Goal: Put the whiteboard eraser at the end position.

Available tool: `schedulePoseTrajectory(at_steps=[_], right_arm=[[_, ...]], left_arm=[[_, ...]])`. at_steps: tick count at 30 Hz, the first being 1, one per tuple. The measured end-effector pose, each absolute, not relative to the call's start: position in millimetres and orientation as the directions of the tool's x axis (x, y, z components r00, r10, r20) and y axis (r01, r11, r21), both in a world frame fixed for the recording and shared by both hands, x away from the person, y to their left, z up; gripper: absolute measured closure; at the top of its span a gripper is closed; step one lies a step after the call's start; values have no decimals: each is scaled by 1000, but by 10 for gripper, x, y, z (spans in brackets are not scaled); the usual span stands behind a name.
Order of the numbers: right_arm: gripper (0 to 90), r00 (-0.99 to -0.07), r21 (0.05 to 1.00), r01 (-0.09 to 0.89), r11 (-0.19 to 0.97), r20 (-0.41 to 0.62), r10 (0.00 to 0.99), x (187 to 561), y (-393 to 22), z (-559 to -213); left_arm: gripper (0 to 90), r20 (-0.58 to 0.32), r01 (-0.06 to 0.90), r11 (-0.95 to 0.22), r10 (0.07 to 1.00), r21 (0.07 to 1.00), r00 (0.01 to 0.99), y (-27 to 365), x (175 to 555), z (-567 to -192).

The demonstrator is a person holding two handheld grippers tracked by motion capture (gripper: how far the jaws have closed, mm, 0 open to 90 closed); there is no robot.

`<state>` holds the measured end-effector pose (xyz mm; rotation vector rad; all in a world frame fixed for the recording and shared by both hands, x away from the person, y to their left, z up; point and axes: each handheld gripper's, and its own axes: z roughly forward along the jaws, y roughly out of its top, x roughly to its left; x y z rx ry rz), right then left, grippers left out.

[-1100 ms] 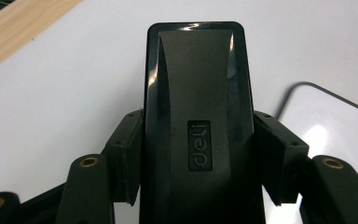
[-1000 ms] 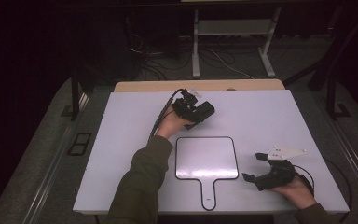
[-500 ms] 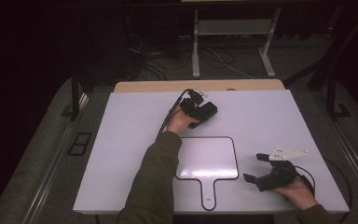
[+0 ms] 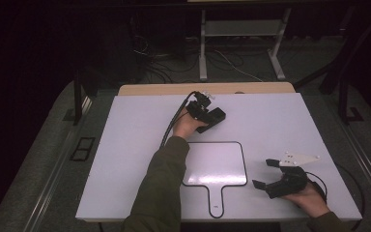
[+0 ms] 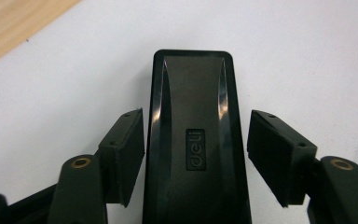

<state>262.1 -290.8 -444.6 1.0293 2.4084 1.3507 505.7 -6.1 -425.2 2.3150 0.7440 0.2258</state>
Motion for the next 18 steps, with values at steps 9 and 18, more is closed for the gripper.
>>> schedulePoseTrajectory(at_steps=[9, 18], right_arm=[[7, -742, 809, 475, 347, 156, 652, 2629, -2910, -4451], [7, -738, 811, 476, 340, 158, 656, 2637, -2913, -4445]], left_arm=[[298, -56, 425, -588, 541, 688, 839, -32, 4970, -4148], [272, -56, 410, -563, 540, 717, 840, 44, 4815, -4119]])
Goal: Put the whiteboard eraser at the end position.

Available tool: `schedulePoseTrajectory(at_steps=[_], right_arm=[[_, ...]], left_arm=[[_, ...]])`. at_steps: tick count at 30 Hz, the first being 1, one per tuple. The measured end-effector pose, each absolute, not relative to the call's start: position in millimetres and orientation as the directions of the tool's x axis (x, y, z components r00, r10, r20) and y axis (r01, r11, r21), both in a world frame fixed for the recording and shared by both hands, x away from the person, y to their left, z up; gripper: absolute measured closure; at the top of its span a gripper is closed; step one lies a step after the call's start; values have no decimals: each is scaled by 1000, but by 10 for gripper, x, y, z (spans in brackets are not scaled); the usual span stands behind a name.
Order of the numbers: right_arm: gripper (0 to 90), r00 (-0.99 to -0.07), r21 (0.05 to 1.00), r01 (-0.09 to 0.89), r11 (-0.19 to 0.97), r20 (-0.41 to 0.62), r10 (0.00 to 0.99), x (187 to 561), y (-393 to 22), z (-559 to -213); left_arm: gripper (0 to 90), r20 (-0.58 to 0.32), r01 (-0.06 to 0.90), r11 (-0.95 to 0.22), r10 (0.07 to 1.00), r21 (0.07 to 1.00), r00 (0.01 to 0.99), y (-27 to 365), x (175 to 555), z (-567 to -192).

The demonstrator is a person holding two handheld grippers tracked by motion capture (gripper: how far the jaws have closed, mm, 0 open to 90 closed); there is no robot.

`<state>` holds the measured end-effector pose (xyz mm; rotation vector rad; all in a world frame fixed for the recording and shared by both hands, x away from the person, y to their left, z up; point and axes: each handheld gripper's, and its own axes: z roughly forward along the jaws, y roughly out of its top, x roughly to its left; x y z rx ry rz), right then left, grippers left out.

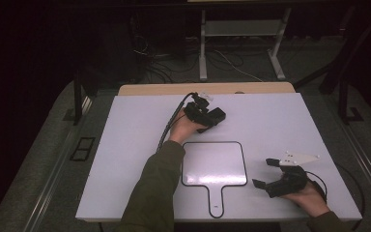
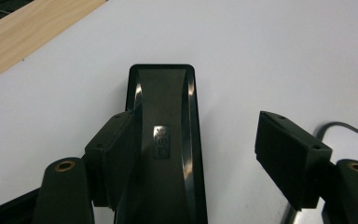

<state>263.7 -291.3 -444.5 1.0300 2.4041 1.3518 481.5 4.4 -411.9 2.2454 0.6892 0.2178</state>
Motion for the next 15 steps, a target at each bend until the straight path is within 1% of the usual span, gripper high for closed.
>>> schedulePoseTrajectory(at_steps=[2, 5, 6, 7, 8, 9, 10, 15], right_arm=[[7, -739, 812, 475, 339, 160, 654, 2638, -2914, -4444], [6, -739, 814, 477, 331, 167, 653, 2643, -2923, -4440], [6, -739, 815, 477, 329, 170, 652, 2649, -2929, -4440], [7, -738, 816, 481, 322, 177, 651, 2656, -2934, -4441], [7, -739, 816, 480, 321, 178, 650, 2666, -2940, -4442], [7, -739, 818, 480, 317, 183, 648, 2679, -2946, -4445], [7, -739, 819, 481, 314, 186, 647, 2689, -2951, -4448], [7, -741, 816, 490, 306, 206, 639, 2741, -2956, -4468]], left_arm=[[269, -40, 388, -571, 526, 724, 850, 89, 4777, -4096], [263, -39, 383, -555, 531, 738, 846, 156, 4704, -4063], [260, -59, 395, -530, 541, 751, 839, 173, 4668, -4056], [259, -48, 385, -544, 532, 746, 845, 205, 4651, -4038], [258, -60, 392, -522, 542, 758, 838, 212, 4620, -4036], [258, -51, 383, -537, 532, 752, 845, 239, 4611, -4020], [257, -67, 391, -513, 540, 764, 839, 252, 4577, -4016], [257, -75, 378, -505, 521, 776, 850, 347, 4480, -3984]])
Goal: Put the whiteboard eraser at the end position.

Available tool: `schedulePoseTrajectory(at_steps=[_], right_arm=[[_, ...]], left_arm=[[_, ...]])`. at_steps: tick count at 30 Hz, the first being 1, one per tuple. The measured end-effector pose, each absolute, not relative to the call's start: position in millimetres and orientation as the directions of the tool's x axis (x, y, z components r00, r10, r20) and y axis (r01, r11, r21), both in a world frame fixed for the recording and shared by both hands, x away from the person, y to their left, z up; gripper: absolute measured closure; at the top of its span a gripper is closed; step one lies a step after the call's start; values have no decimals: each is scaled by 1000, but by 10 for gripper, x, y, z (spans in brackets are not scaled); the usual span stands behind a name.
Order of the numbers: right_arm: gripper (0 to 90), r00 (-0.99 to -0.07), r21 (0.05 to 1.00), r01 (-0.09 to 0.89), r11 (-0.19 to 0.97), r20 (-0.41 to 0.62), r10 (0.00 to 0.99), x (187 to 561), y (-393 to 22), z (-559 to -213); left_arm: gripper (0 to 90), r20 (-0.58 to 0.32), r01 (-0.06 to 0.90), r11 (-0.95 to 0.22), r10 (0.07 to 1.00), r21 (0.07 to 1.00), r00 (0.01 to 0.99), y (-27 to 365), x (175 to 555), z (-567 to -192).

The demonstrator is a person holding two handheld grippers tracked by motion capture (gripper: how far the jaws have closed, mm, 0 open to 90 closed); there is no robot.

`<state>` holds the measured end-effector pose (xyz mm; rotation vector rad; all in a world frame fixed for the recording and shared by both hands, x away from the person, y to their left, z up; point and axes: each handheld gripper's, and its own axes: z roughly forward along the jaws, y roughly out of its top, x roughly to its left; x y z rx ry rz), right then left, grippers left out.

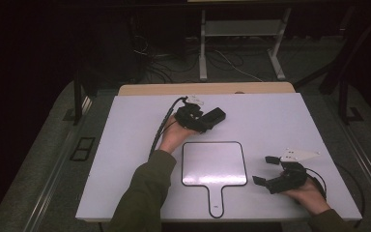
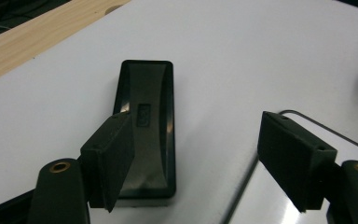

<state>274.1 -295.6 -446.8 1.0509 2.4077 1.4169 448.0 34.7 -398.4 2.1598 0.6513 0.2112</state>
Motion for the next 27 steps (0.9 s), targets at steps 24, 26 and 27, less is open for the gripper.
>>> schedulePoseTrajectory(at_steps=[24, 26, 27], right_arm=[[7, -732, 810, 497, 311, 199, 651, 2730, -2939, -4476], [7, -732, 809, 498, 312, 200, 651, 2724, -2938, -4472], [7, -733, 809, 498, 314, 198, 651, 2722, -2939, -4471]], left_arm=[[135, -104, 383, -436, 540, 814, 835, 733, 3850, -4022], [127, -98, 379, -437, 542, 816, 835, 759, 3817, -4026], [126, -95, 377, -436, 543, 817, 834, 780, 3792, -4031]])
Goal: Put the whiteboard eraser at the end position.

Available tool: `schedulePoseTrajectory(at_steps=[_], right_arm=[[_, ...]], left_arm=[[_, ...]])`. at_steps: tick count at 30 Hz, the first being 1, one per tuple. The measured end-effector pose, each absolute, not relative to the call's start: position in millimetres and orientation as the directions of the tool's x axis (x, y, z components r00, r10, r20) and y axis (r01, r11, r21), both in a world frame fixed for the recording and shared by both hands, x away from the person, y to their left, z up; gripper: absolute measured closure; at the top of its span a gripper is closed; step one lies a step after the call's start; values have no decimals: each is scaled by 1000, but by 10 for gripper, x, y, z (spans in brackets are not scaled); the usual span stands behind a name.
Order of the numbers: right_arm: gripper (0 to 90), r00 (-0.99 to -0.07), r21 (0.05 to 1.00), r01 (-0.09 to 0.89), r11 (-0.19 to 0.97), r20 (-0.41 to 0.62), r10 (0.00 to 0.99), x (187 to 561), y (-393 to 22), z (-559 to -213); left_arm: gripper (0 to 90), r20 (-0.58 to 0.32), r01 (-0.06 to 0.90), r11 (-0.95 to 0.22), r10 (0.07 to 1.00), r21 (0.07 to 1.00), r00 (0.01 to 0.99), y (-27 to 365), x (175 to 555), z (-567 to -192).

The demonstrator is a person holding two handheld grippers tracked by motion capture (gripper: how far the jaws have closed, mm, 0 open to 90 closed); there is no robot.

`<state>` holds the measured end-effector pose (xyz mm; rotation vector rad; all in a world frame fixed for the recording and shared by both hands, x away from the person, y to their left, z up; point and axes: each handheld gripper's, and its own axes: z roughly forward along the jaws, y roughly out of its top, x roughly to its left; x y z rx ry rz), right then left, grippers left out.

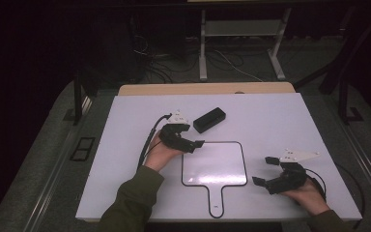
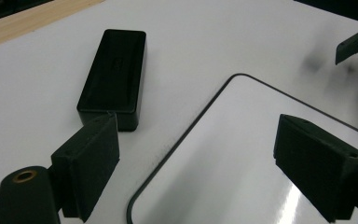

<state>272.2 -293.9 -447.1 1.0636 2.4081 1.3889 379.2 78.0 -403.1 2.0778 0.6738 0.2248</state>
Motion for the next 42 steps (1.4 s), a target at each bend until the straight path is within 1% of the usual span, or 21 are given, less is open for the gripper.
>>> schedulePoseTrajectory(at_steps=[16, 23, 35, 42], right_arm=[[7, -733, 811, 492, 316, 189, 654, 2713, -2939, -4467], [7, -733, 811, 491, 318, 187, 654, 2710, -2938, -4468], [7, -733, 810, 491, 321, 185, 655, 2713, -2937, -4471], [6, -731, 810, 492, 320, 185, 656, 2715, -2936, -4472]], left_arm=[[109, -75, 364, -432, 556, 825, 828, 1037, 3499, -4066], [65, -69, 361, -434, 558, 825, 827, 1106, 3370, -4092], [29, -58, 347, -433, 555, 832, 830, 1303, 3163, -4173], [10, -75, 352, -417, 551, 838, 831, 1392, 3037, -4247]])
